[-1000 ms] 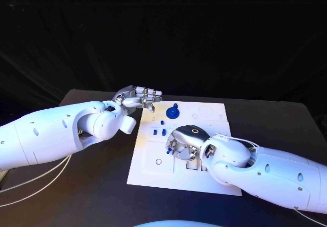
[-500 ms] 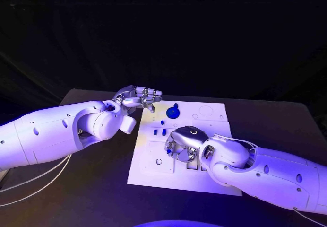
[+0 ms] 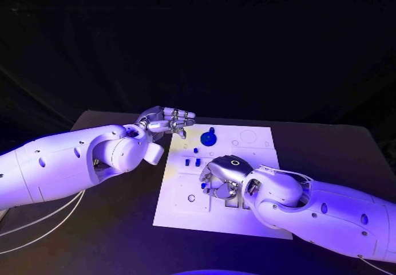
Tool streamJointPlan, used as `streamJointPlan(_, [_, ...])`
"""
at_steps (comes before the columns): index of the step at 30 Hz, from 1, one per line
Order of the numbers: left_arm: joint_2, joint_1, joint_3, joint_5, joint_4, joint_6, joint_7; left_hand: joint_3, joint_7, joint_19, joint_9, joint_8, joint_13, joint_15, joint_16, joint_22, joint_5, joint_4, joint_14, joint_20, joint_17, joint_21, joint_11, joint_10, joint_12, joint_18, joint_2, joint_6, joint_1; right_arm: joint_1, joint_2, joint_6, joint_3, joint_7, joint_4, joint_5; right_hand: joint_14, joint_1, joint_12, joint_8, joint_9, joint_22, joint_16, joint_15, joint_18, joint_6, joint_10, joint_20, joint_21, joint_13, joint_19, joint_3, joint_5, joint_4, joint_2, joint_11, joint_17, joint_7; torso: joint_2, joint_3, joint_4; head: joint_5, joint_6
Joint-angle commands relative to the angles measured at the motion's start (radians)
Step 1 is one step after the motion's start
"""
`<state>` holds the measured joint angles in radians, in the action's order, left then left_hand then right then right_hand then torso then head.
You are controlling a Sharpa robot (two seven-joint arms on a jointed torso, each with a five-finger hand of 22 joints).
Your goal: Assemble the parts on the task board
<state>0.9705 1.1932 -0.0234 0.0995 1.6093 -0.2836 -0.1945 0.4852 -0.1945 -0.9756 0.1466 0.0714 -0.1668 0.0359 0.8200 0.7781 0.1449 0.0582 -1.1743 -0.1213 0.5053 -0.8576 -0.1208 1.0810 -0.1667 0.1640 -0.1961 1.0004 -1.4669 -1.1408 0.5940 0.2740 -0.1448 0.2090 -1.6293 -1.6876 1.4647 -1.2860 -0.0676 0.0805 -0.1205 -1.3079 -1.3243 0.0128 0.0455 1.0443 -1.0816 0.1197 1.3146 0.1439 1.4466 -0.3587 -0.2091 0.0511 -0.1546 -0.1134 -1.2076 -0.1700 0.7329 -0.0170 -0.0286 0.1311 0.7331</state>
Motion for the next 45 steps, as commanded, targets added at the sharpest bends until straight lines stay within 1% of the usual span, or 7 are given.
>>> streamJointPlan(1, [-0.001,0.001,-0.001,-0.005,0.000,0.020,-0.001,-0.009,0.000,0.005,-0.001,-0.003,0.000,0.002,-0.004,-0.002,0.000,0.000,0.009,-0.004,-0.002,0.007,-0.003,-0.007,-0.008,0.020,0.011,-0.005,0.003,-0.002,0.026,0.001,-0.002,0.036,-0.028,-0.026,0.031,-0.002,-0.006,-0.004,0.001,-0.151,0.004,0.008,0.012,-0.008,-0.004,0.001,-0.002,0.006,-0.004,0.007,-0.003,0.000,-0.011,0.006,0.002,0.001,-0.001,-0.0006,-0.0010,-0.003,-0.003])
streamJointPlan(10, [0.001,0.001,0.000,-0.005,-0.006,0.022,-0.001,-0.009,0.000,0.005,-0.001,-0.003,0.000,0.002,-0.004,-0.002,-0.001,0.000,0.009,-0.004,-0.002,0.007,-0.003,-0.008,-0.008,0.020,0.011,-0.005,0.003,-0.059,0.158,0.023,0.012,0.029,-0.134,0.010,0.030,-0.008,-0.028,-0.002,0.000,-0.152,0.008,0.002,0.012,0.002,-0.001,0.000,0.000,0.009,0.000,0.035,-0.002,-0.001,-0.011,0.015,0.009,0.014,0.000,-0.0003,-0.0023,-0.026,-0.019])
streamJointPlan(14, [0.001,0.001,0.000,-0.005,-0.005,0.024,-0.003,-0.010,0.000,0.005,-0.001,-0.003,0.000,0.002,-0.004,-0.002,-0.001,0.000,0.010,-0.004,-0.002,0.007,-0.003,-0.008,-0.008,0.020,0.011,-0.005,0.004,-0.098,0.216,-0.001,0.017,0.017,-0.134,0.035,0.032,-0.023,-0.035,-0.002,0.000,-0.155,0.003,-0.001,0.011,0.005,0.002,-0.002,0.005,0.008,0.004,0.038,-0.003,-0.009,-0.010,0.018,0.003,0.021,-0.001,0.0007,-0.0038,-0.035,-0.025])
streamJointPlan(19, [0.002,0.001,0.000,-0.005,-0.003,0.028,-0.005,-0.011,0.000,0.005,-0.002,-0.003,0.000,0.002,-0.005,-0.003,-0.001,0.001,0.010,-0.004,-0.003,0.008,-0.003,-0.008,-0.009,0.020,0.011,-0.005,0.005,-0.119,0.259,-0.026,0.019,0.005,-0.110,0.027,0.033,-0.024,-0.038,-0.007,0.002,-0.154,0.001,-0.003,0.011,0.000,0.018,-0.005,0.002,0.006,0.004,0.060,-0.011,-0.010,-0.020,0.020,0.001,0.030,0.001,-0.0001,-0.0017,-0.043,-0.030])
streamJointPlan(25, [0.003,0.001,0.001,-0.005,-0.003,0.030,-0.006,-0.011,0.000,0.005,-0.002,-0.003,0.000,0.002,-0.005,-0.003,-0.001,0.001,0.010,-0.004,-0.003,0.008,-0.003,-0.008,-0.009,0.020,0.011,-0.005,0.005,-0.123,0.270,-0.047,0.019,0.001,-0.081,-0.015,0.032,-0.034,-0.045,-0.012,0.004,-0.150,0.005,-0.001,0.013,-0.006,0.037,-0.005,-0.010,0.003,0.000,0.088,-0.014,-0.011,-0.020,0.017,0.007,0.051,0.002,-0.0020,-0.0019,-0.044,-0.030])
streamJointPlan(31, [0.004,0.001,0.002,-0.005,-0.002,0.032,-0.005,-0.012,0.000,0.005,-0.002,-0.003,0.000,0.002,-0.005,-0.003,-0.001,0.001,0.010,-0.004,-0.003,0.008,-0.003,-0.009,-0.010,0.020,0.011,-0.005,0.005,-0.121,0.257,-0.057,0.018,0.002,-0.059,-0.031,0.031,-0.041,-0.048,-0.012,0.005,-0.146,0.007,0.000,0.015,-0.007,0.045,-0.004,-0.020,0.002,-0.004,0.095,-0.015,-0.012,-0.012,0.016,0.011,0.057,0.001,-0.0004,-0.0014,-0.044,-0.030])
streamJointPlan(45, [0.006,0.001,0.002,-0.005,-0.001,0.032,-0.004,-0.012,0.000,0.005,-0.002,-0.003,0.000,0.002,-0.005,-0.003,-0.001,0.001,0.010,-0.004,-0.003,0.008,-0.003,-0.009,-0.010,0.020,0.011,-0.005,0.005,-0.105,0.207,-0.078,0.014,-0.003,-0.015,-0.021,0.037,-0.059,-0.094,-0.008,0.004,-0.165,-0.008,-0.012,0.006,0.005,-0.016,-0.011,0.019,0.007,0.018,0.082,-0.007,-0.006,0.026,0.032,-0.007,0.056,0.001,-0.0003,-0.0012,-0.046,-0.030])
